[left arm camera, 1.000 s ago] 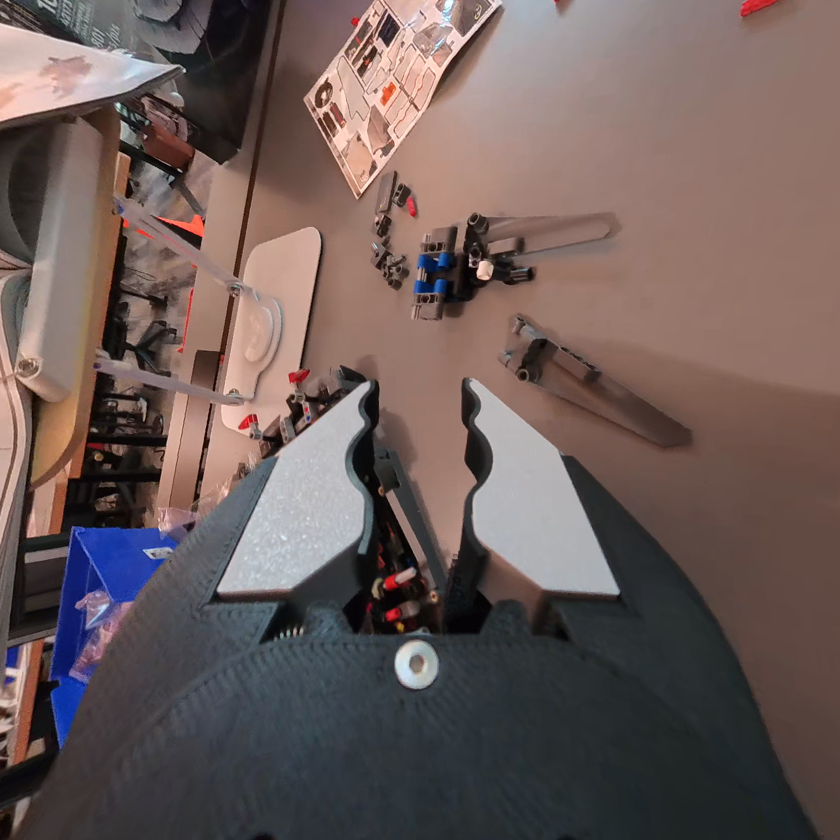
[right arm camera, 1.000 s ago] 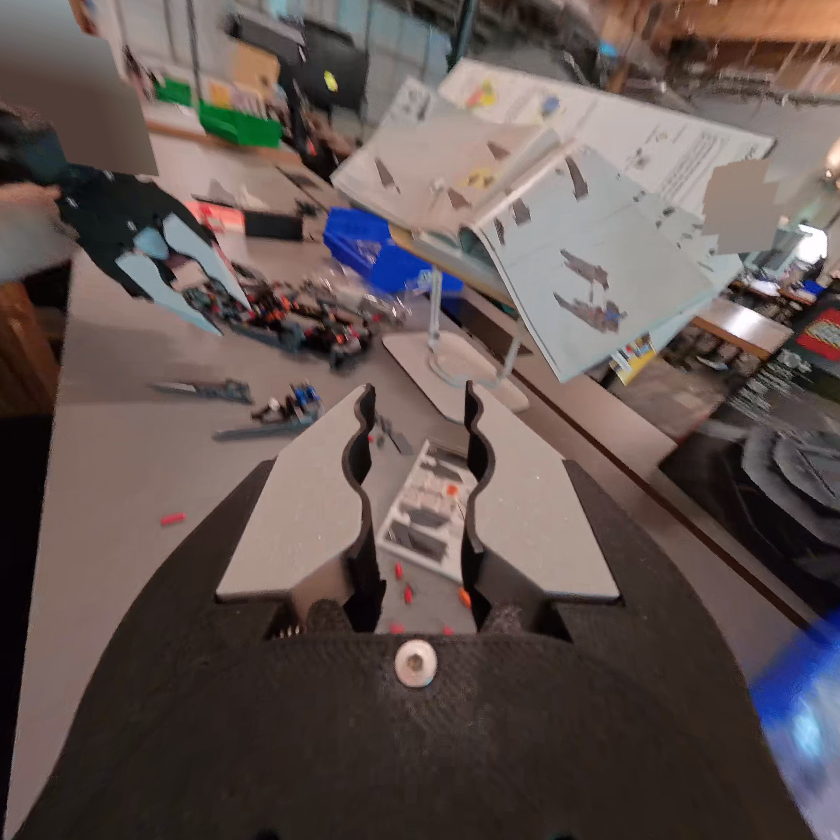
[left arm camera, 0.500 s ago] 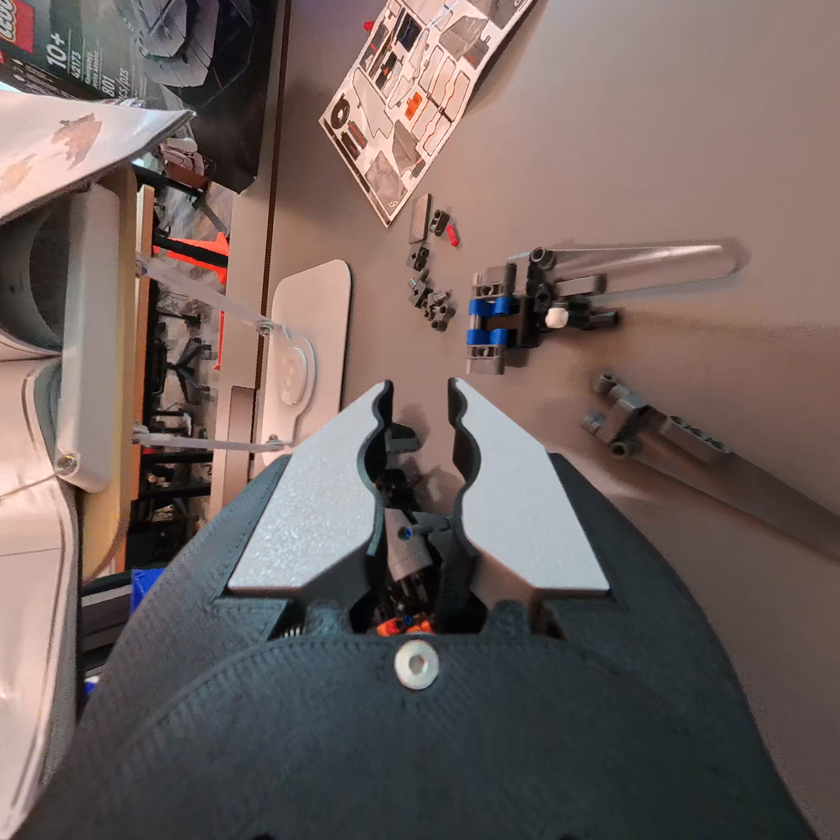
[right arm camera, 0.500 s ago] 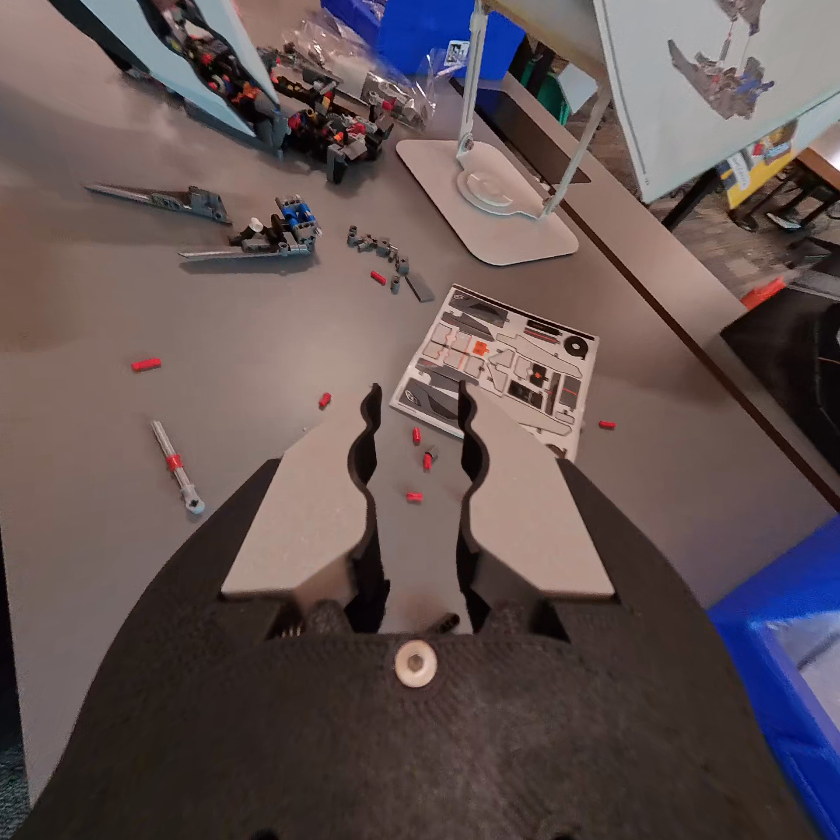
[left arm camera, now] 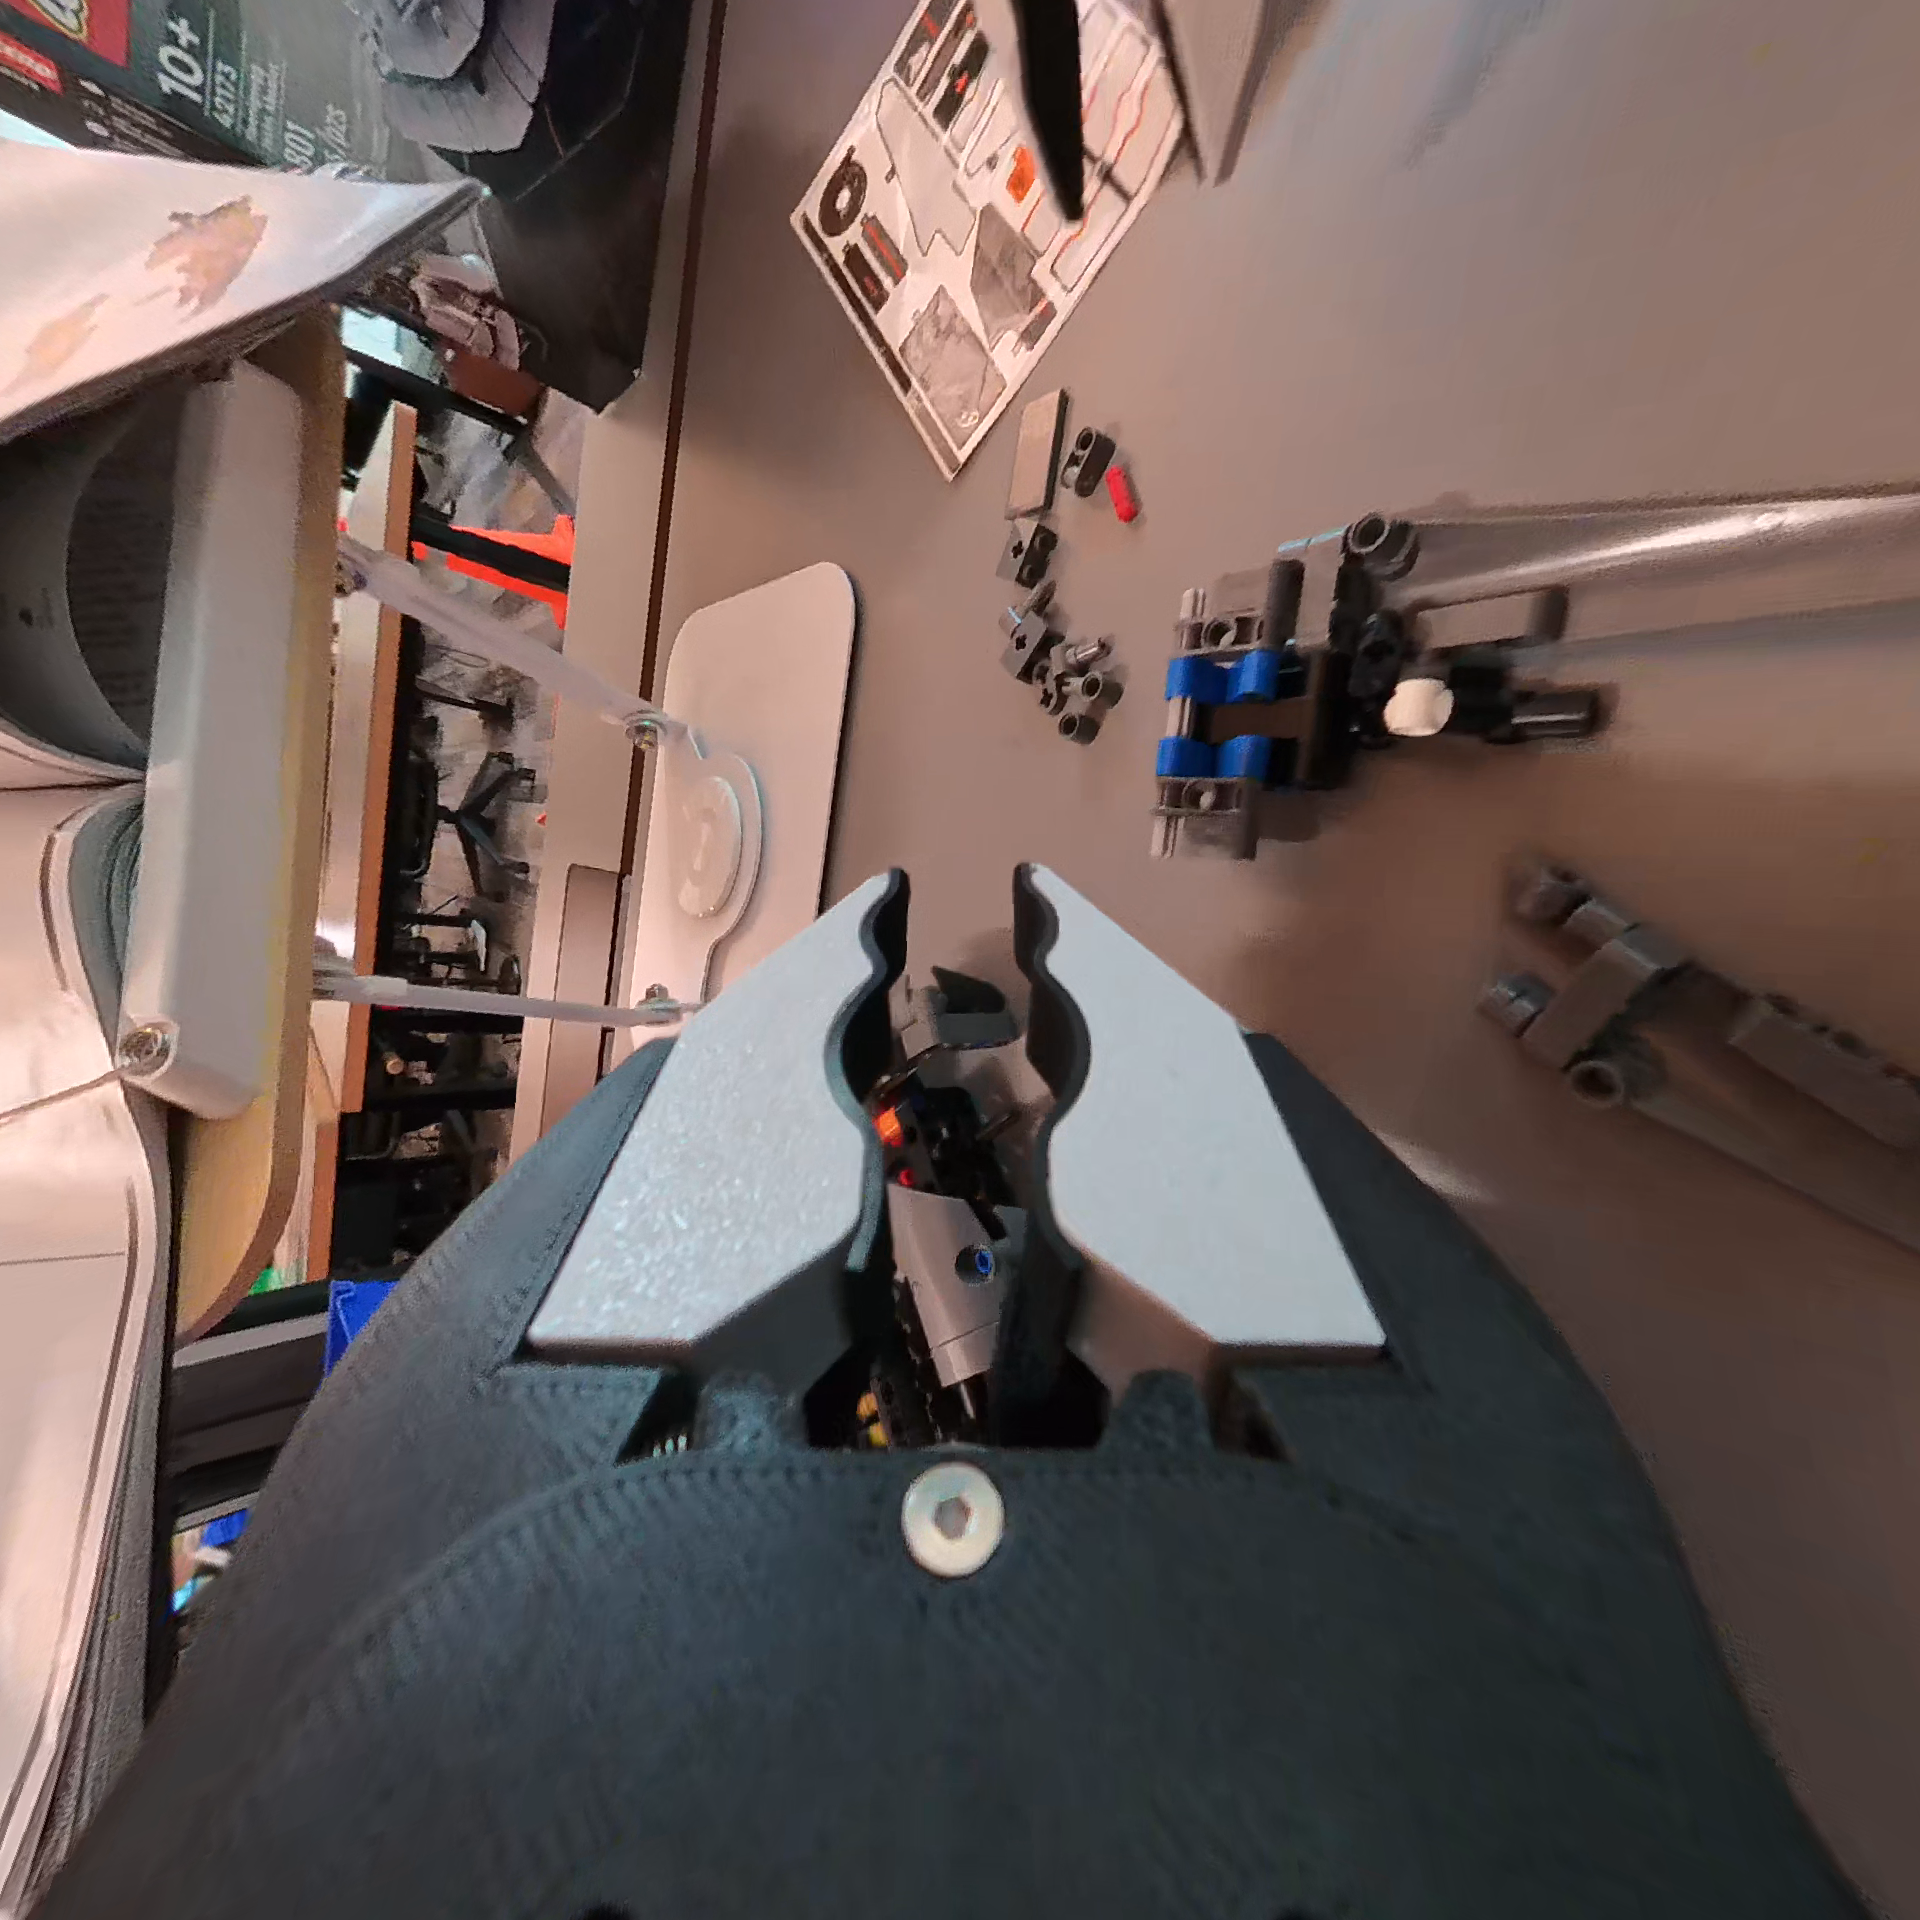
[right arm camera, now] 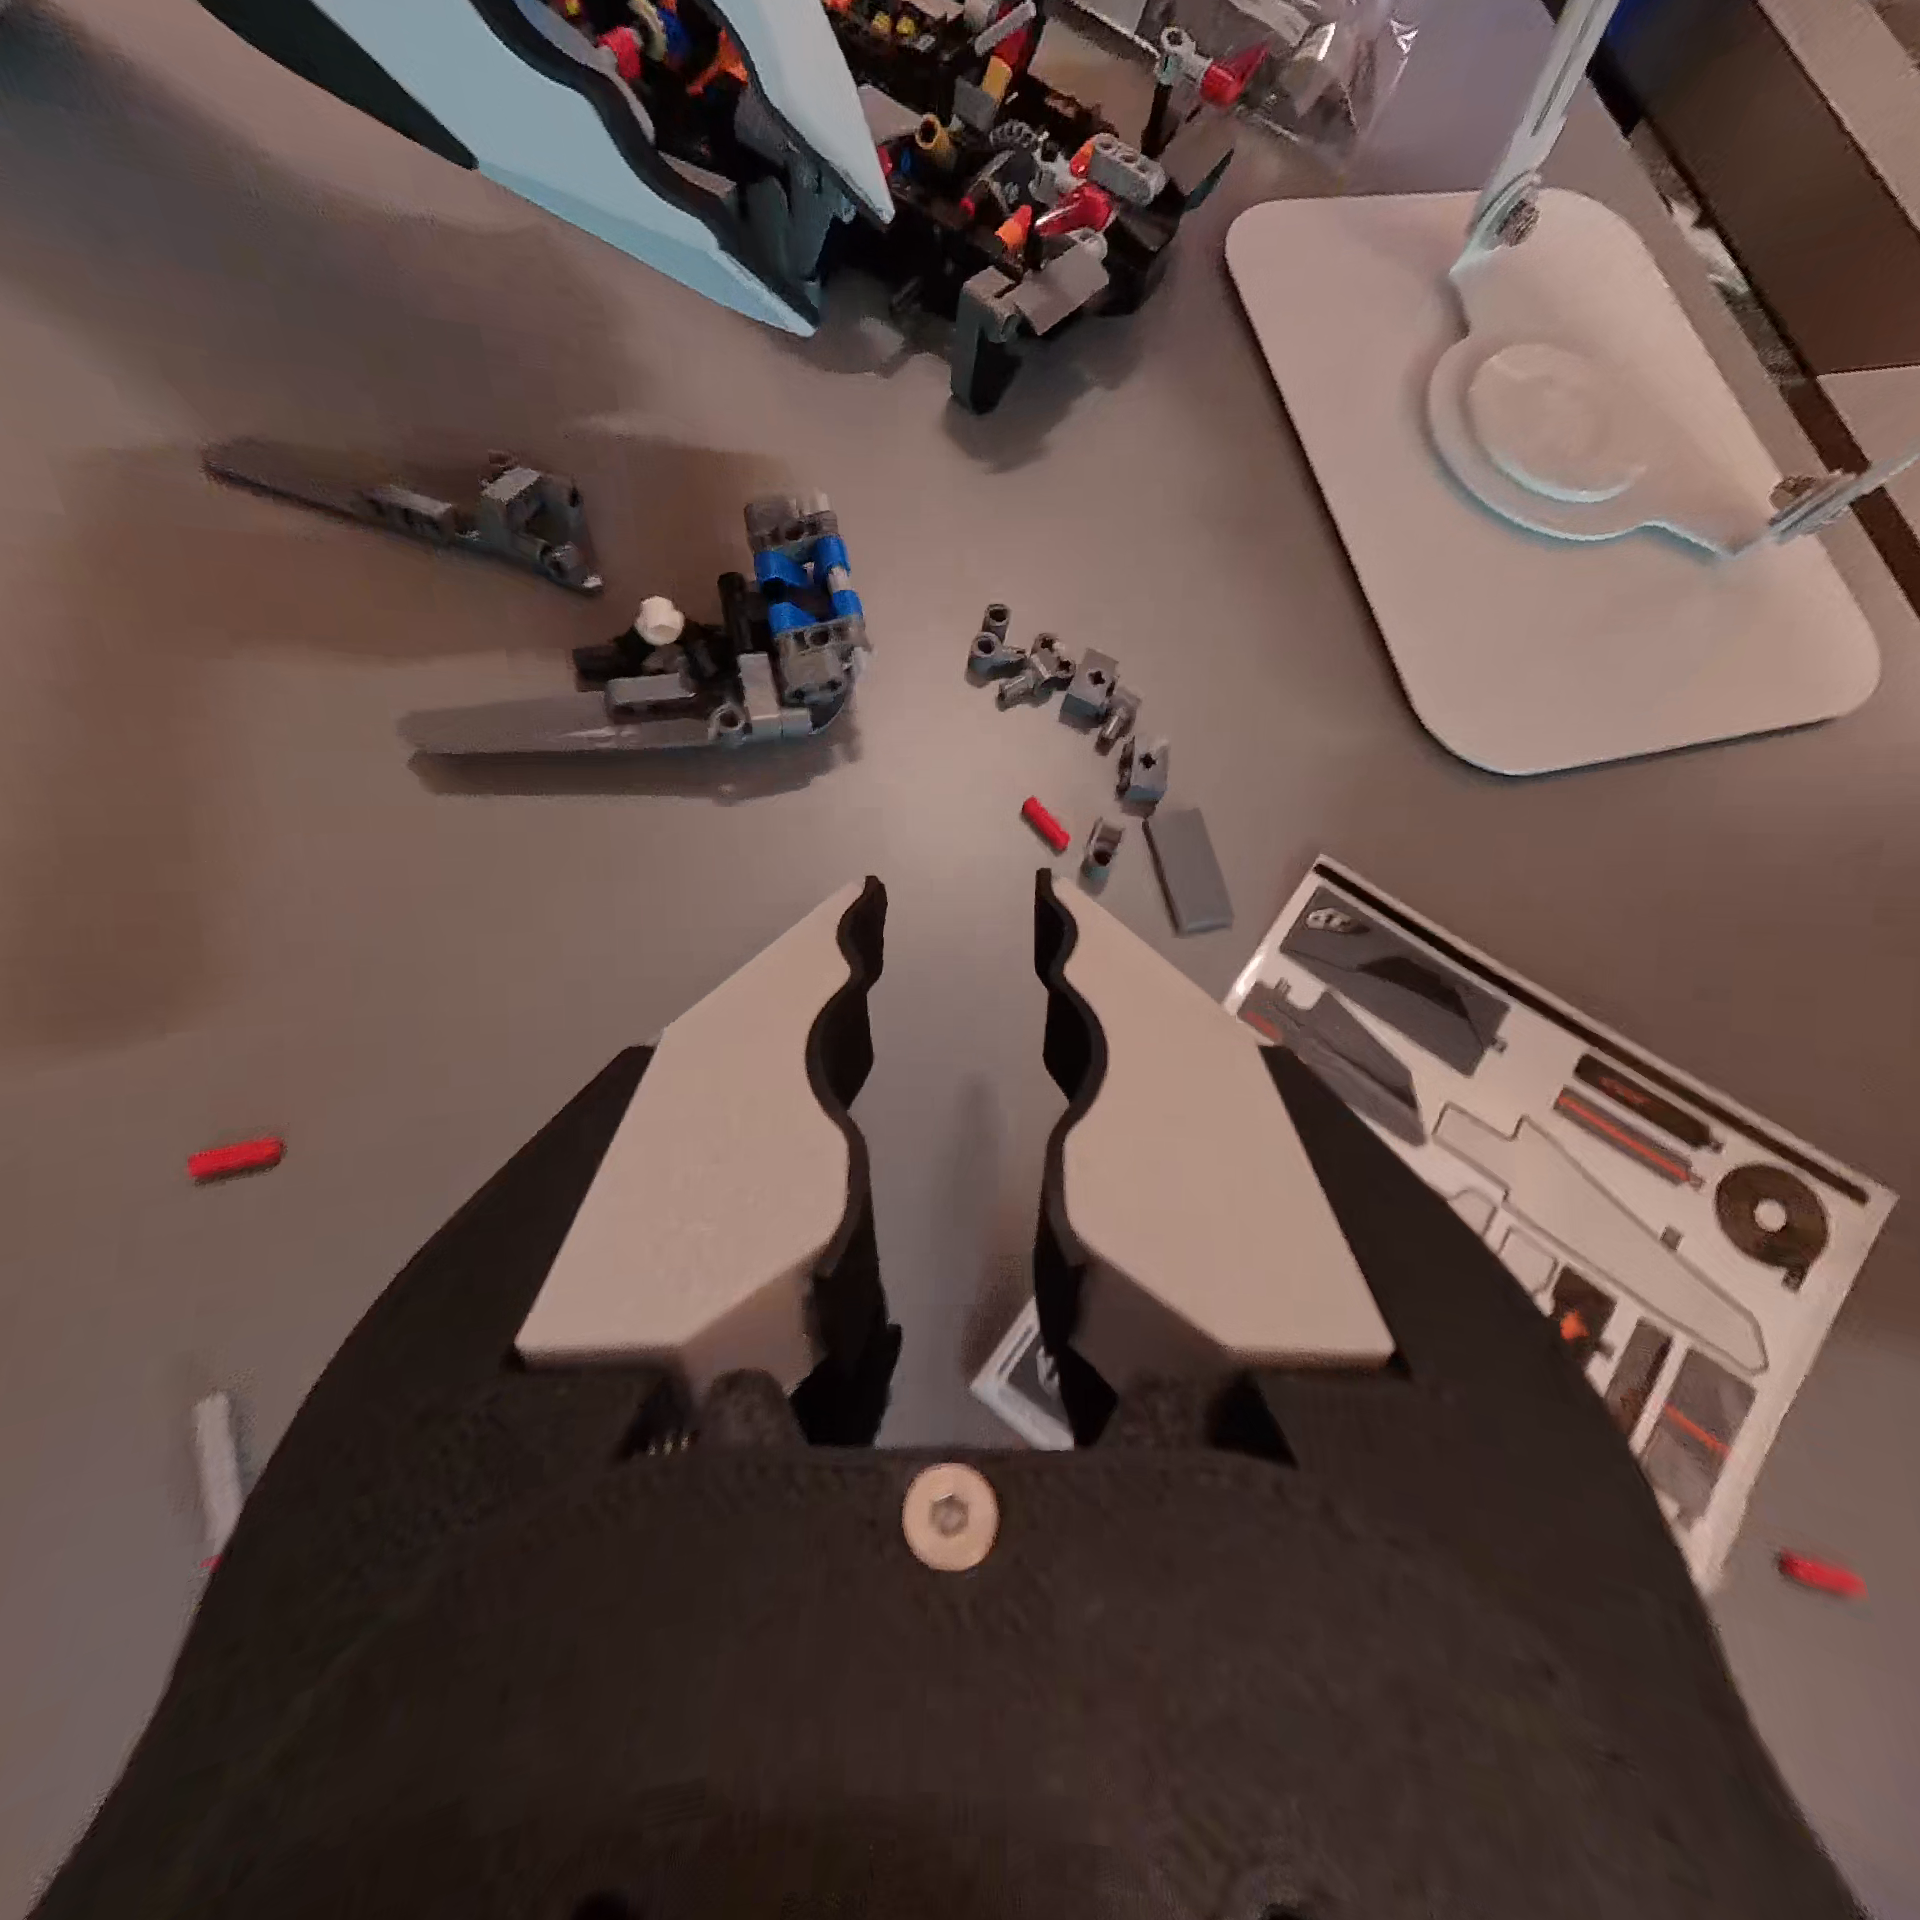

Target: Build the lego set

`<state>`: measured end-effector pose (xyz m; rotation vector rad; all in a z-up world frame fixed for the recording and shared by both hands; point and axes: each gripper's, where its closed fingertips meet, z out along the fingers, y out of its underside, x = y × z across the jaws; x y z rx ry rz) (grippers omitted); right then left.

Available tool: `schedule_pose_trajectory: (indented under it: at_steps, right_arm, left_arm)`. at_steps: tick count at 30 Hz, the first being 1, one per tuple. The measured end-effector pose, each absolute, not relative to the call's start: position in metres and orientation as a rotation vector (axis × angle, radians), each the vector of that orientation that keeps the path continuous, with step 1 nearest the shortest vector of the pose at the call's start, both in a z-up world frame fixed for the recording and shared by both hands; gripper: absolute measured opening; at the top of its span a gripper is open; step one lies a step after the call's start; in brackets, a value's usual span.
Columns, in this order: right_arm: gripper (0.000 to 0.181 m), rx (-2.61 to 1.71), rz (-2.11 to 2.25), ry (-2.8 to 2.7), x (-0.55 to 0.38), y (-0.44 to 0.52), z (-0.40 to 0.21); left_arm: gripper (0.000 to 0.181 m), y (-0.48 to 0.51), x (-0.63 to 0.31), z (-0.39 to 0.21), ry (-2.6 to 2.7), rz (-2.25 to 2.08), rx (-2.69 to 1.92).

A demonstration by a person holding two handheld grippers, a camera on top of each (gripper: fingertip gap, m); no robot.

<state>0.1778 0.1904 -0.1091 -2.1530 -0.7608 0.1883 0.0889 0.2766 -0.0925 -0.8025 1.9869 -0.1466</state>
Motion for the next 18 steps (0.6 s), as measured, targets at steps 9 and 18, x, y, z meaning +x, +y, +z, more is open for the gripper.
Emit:
schedule_pose_trajectory:
  at_steps: [9, 18]
  right_arm:
    - [0.020, -2.152, 0.192, -1.012, 0.177, 0.254, -0.119]
    - [0.023, -2.298, 0.236, -1.072, 0.177, 0.266, -0.148]
  left_arm:
    - [0.016, 0.273, 0.085, -0.099, 2.002, -0.163, -0.788]
    - [0.016, 0.273, 0.084, -0.094, 1.998, -0.167, -0.779]
